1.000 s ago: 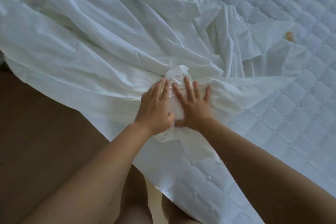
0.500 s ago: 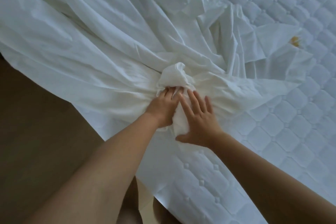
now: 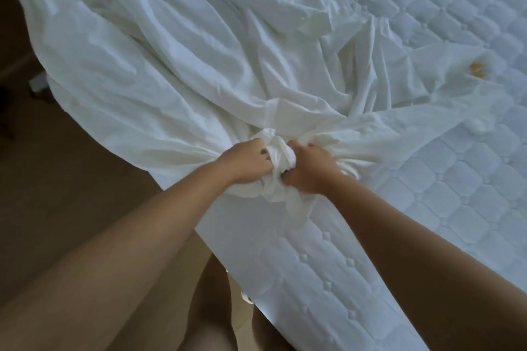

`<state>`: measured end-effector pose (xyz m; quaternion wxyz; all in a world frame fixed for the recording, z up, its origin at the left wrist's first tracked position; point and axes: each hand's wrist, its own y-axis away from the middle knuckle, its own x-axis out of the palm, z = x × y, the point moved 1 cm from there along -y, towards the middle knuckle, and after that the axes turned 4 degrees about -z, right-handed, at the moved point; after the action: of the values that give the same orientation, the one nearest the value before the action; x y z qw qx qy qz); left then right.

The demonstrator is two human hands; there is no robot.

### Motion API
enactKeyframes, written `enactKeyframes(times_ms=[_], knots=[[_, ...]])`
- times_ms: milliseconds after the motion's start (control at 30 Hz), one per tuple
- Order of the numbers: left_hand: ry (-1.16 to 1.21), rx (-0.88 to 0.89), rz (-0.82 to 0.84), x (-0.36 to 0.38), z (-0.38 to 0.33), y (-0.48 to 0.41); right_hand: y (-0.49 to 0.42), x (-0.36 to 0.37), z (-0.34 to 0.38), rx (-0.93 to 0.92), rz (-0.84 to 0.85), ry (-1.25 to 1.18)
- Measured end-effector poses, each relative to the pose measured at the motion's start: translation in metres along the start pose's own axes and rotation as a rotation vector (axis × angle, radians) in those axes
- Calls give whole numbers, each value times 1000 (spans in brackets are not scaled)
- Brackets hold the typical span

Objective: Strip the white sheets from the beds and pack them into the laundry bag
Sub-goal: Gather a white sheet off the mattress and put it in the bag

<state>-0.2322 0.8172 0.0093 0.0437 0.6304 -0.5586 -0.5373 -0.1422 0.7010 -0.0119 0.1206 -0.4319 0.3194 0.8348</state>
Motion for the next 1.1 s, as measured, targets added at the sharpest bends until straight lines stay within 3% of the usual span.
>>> enactKeyframes(times_ms=[100, 167, 233, 367, 433, 533, 600, 700, 733, 800, 867, 967, 1033, 1100], knots=[[-284, 316, -539, 30, 18, 26, -20, -13, 7, 115, 103, -69], [-478, 510, -650, 53, 35, 38, -31, -22, 12, 148, 152, -170], [-627, 544, -688, 67, 51, 30, -38, -27, 19, 206, 238, -298], [-625, 627, -924, 49, 64, 4, -36, -28, 32, 480, 455, -554], [-630, 738, -869, 39, 69, -2, -33, -22, 30, 582, 522, -685], [-583, 753, -724, 31, 79, -15, -32, -8, 31, 568, 431, -721], [-571, 658, -617, 25, 76, -23, -28, 4, 32, 419, 212, -470], [-625, 480, -367, 10, 58, -35, 1, 4, 42, 128, -271, -114], [-617, 434, -280, 1, 53, -40, 10, 4, 45, 6, -318, -17], [-499, 303, -53, -22, 42, -52, 14, 17, 42, -103, -153, 197], [-432, 237, 68, -36, 36, -59, 3, 27, 36, -49, 30, 330], [-425, 193, -21, -30, 41, -61, -25, 29, 32, -4, -2, 330], [-436, 214, -279, -22, 54, -52, -45, 27, 28, 4, -31, 321], [-525, 405, -601, -8, 74, -38, -62, 21, 24, 1, -10, 336]])
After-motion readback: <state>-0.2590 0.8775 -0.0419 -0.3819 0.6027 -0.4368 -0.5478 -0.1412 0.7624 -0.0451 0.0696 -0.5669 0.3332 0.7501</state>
